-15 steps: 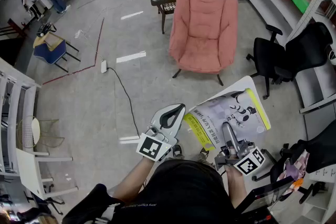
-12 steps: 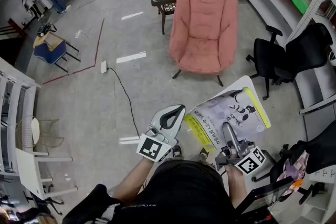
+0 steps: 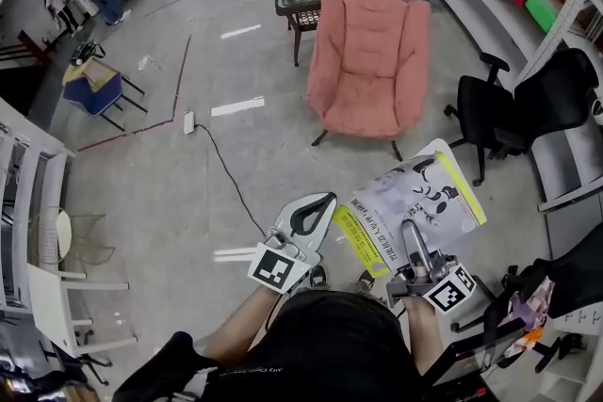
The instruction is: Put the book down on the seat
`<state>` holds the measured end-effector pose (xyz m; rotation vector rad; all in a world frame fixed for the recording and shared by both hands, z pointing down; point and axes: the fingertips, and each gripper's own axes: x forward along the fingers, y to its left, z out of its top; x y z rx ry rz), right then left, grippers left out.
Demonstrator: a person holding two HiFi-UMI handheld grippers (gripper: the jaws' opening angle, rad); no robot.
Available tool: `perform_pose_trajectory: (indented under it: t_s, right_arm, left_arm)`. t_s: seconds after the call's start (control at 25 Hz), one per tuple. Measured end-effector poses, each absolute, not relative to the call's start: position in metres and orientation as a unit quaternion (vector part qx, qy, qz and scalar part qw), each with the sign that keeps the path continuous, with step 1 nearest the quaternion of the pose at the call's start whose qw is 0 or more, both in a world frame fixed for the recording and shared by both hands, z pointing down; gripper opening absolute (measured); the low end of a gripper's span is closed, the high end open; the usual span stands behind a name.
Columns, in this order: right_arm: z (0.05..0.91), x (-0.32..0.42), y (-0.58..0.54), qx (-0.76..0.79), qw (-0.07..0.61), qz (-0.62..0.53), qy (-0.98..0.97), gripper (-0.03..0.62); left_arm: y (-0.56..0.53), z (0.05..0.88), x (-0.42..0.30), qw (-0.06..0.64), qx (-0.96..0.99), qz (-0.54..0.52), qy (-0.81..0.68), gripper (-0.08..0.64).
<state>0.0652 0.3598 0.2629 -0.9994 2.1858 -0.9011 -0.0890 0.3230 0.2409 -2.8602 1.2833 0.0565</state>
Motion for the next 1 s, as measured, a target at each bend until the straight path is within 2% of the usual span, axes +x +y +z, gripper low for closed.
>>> perform_pose_trajectory:
  t_s: [1.0]
  right_arm:
    - [0.289,0.065,0.355,-0.384,0.308,-0.328,0.807,0.092]
  left_arm:
    - [0.32,0.269,-0.089,0.003,-0.919,0.039,0.393,0.0]
